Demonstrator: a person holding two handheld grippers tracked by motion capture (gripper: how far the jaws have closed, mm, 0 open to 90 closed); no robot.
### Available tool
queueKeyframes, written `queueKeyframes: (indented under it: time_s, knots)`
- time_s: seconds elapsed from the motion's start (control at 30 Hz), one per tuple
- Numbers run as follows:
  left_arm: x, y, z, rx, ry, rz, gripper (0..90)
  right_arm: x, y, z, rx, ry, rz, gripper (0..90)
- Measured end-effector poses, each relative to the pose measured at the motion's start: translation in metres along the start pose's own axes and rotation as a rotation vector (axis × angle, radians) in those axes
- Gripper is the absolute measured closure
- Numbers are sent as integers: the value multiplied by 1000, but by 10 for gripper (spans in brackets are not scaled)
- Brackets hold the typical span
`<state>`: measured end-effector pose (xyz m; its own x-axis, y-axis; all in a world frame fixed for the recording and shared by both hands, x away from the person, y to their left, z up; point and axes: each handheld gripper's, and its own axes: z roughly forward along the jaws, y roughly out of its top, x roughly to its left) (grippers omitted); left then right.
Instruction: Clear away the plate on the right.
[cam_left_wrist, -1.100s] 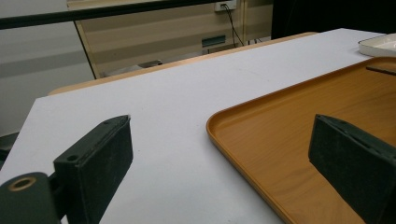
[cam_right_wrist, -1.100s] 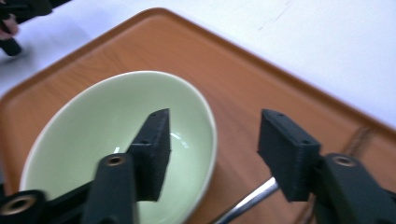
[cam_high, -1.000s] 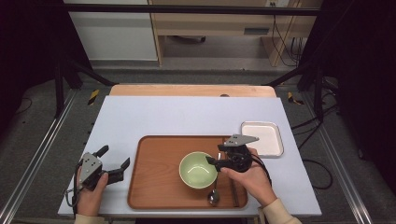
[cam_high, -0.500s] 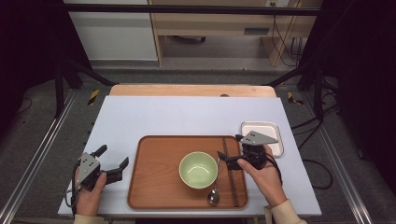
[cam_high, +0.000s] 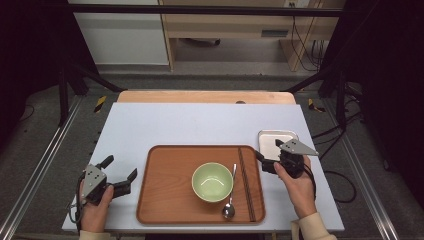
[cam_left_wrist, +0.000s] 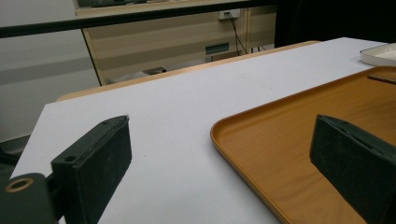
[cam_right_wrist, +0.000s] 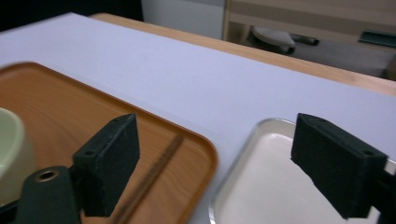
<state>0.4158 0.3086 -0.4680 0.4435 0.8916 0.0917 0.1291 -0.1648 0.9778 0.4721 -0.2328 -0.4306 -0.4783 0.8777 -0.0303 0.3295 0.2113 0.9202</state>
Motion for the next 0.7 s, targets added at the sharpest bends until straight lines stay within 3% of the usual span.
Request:
queueKeyframes:
  time_s: [0.17, 0.4, 0.7]
  knots:
    - [2, -1, 0, -7, 0, -3, 24, -9, -4, 0, 11, -43, 9, 175]
    - [3, 0, -1, -22, -2, 5, 25, -25, -5, -5, 7, -93, 77, 102]
    - [0, 1, -2, -37, -14, 6, 25, -46, -9, -14, 31, -167, 179, 182]
